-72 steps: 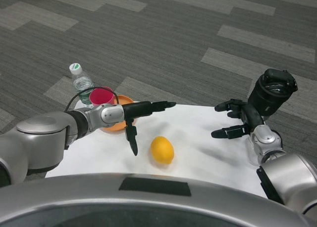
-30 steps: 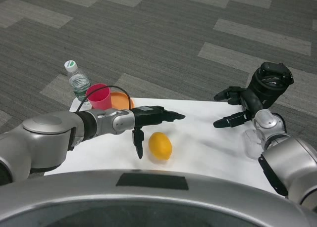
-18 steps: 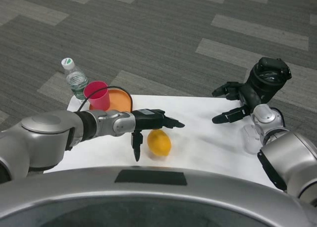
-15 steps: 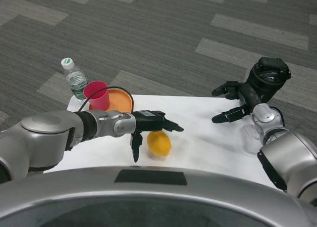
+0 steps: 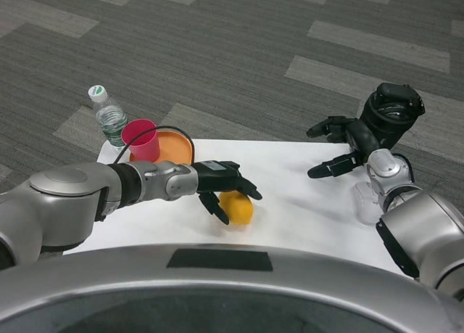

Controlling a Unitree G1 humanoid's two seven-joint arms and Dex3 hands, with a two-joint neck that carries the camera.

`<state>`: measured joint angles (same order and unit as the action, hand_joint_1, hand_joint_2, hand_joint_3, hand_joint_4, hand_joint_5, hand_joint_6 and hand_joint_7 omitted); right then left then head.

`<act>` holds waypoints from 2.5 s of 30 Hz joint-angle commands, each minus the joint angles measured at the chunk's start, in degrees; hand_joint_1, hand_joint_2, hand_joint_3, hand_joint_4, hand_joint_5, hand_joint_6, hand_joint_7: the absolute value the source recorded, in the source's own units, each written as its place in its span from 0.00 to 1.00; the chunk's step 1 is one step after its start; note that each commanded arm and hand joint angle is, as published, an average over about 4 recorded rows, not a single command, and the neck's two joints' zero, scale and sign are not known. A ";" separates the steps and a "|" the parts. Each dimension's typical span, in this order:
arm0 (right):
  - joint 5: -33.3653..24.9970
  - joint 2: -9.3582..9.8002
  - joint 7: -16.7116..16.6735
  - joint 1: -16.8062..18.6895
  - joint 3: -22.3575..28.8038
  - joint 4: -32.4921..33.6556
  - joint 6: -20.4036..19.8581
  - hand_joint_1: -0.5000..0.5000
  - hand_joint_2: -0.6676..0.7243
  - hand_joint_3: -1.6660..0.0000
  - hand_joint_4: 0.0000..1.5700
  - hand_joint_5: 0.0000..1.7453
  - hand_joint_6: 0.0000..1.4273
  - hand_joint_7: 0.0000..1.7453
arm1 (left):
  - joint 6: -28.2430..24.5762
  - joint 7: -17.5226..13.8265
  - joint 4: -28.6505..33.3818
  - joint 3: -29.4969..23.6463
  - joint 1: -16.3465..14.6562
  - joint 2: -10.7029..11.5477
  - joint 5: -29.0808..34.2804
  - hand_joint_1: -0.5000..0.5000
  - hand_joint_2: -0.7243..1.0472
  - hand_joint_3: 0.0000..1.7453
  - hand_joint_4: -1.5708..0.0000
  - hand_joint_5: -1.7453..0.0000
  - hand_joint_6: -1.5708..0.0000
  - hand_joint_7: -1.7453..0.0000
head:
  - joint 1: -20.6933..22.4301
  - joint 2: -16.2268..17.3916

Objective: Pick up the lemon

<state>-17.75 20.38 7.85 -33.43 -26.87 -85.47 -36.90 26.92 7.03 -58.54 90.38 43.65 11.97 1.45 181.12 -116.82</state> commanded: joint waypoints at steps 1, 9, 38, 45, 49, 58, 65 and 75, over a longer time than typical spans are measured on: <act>0.00 0.53 -0.20 -1.20 -0.20 0.74 0.33 0.83 0.36 0.81 0.22 0.72 0.52 0.40 | -0.29 -0.19 -0.35 -0.69 0.91 0.42 -0.20 1.00 0.94 0.05 0.14 0.41 0.57 0.96 | -0.02 0.08; 0.00 0.62 -0.20 -1.20 -0.35 1.20 0.33 0.83 0.41 0.81 0.22 0.72 0.54 0.40 | -0.34 -0.35 -0.35 -1.68 0.91 0.42 0.68 1.00 1.00 0.05 0.08 0.34 0.44 0.94 | 0.07 0.06; 0.02 0.60 -0.11 -0.93 -0.37 1.45 0.33 0.83 0.41 0.81 0.22 0.72 0.54 0.40 | 1.99 -1.38 -1.69 -9.52 0.32 0.93 3.05 1.00 0.95 0.05 0.00 0.00 0.20 0.60 | 0.37 -0.65; 0.00 0.53 -0.11 -0.93 -0.37 1.53 0.33 0.83 0.41 0.81 0.20 0.72 0.54 0.40 | 2.96 -2.41 -2.06 -12.42 -0.01 1.08 5.63 1.00 0.95 0.05 0.00 0.00 0.20 0.60 | 0.48 -0.95; 0.00 0.53 -0.11 -1.02 -0.31 1.47 0.33 0.83 0.41 0.81 0.20 0.72 0.54 0.40 | 3.31 -3.42 -2.55 -13.37 -0.08 1.22 9.03 1.00 0.95 0.05 0.00 0.00 0.20 0.60 | 0.48 -0.95; 0.00 0.78 0.04 0.03 2.55 3.01 0.33 0.80 0.41 0.81 0.19 0.72 0.54 0.40 | 5.93 -7.78 -7.80 -15.59 -0.38 0.78 26.04 1.00 0.95 0.05 0.00 0.00 0.24 0.63 | 0.01 -5.79; -0.09 -1.93 -0.02 0.54 8.22 3.20 0.33 0.81 0.41 0.81 0.16 0.72 0.54 0.40 | 7.73 -12.96 -9.82 -22.09 -0.47 1.85 31.14 1.00 0.95 0.05 0.00 0.00 0.32 0.68 | 0.11 -9.16; -0.18 -6.06 -0.33 0.56 12.02 3.84 0.33 0.81 0.41 0.81 0.15 0.72 0.54 0.40 | 7.97 -22.23 -9.71 -14.47 -0.36 5.50 56.05 1.00 0.95 0.05 0.03 0.00 0.47 0.76 | -0.37 -12.78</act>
<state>-17.75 14.64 7.92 -33.05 -15.58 -82.27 -36.87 34.62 -14.40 -67.83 75.29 43.01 16.47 54.74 180.94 -129.43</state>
